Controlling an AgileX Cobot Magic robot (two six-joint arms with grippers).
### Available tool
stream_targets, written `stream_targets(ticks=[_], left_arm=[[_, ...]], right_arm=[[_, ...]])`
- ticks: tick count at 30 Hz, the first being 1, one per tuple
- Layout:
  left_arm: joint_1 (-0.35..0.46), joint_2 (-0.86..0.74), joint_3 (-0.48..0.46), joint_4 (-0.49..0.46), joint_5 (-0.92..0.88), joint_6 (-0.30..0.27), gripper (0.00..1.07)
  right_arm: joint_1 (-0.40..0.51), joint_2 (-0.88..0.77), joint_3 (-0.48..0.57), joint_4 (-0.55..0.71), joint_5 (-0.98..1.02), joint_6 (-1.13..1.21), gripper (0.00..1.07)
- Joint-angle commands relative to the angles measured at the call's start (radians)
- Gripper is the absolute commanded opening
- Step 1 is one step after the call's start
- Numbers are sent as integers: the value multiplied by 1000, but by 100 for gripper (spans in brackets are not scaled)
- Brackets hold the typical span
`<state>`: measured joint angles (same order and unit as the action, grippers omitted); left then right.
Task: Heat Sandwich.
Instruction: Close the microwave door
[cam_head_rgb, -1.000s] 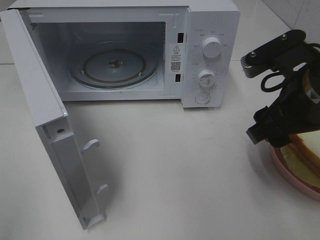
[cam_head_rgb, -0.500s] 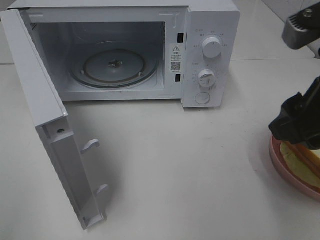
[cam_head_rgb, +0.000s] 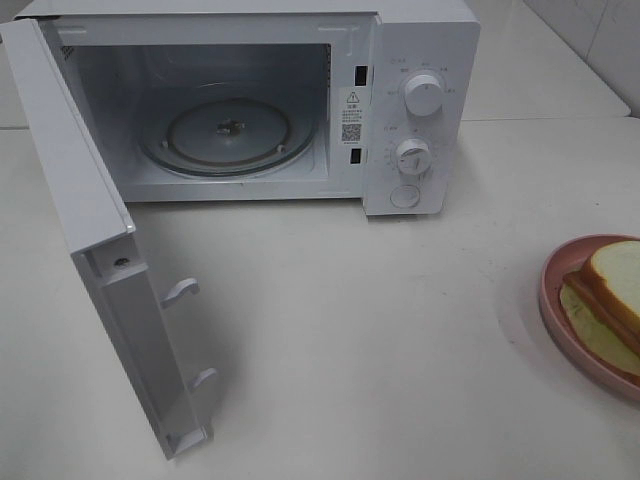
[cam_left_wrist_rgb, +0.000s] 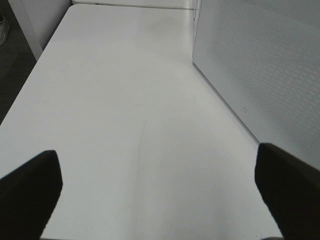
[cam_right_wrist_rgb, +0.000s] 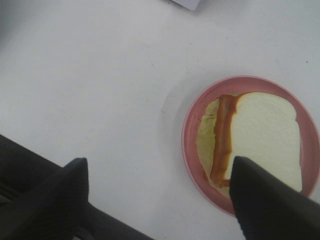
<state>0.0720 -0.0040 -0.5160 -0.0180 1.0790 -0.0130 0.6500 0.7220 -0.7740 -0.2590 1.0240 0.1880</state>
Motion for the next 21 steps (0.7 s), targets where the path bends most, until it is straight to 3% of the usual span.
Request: stream_targets(ticks=[1,10,21], left_arm=[[1,-9,1,1,-9,0,100],[1,-9,1,1,-9,0,100],[1,-9,1,1,-9,0,100]], right_arm=[[1,-55,2,6,41,-19,76],[-3,-291,86,5,83,-12,76],[-261,-516,212,11,54,-5,76]])
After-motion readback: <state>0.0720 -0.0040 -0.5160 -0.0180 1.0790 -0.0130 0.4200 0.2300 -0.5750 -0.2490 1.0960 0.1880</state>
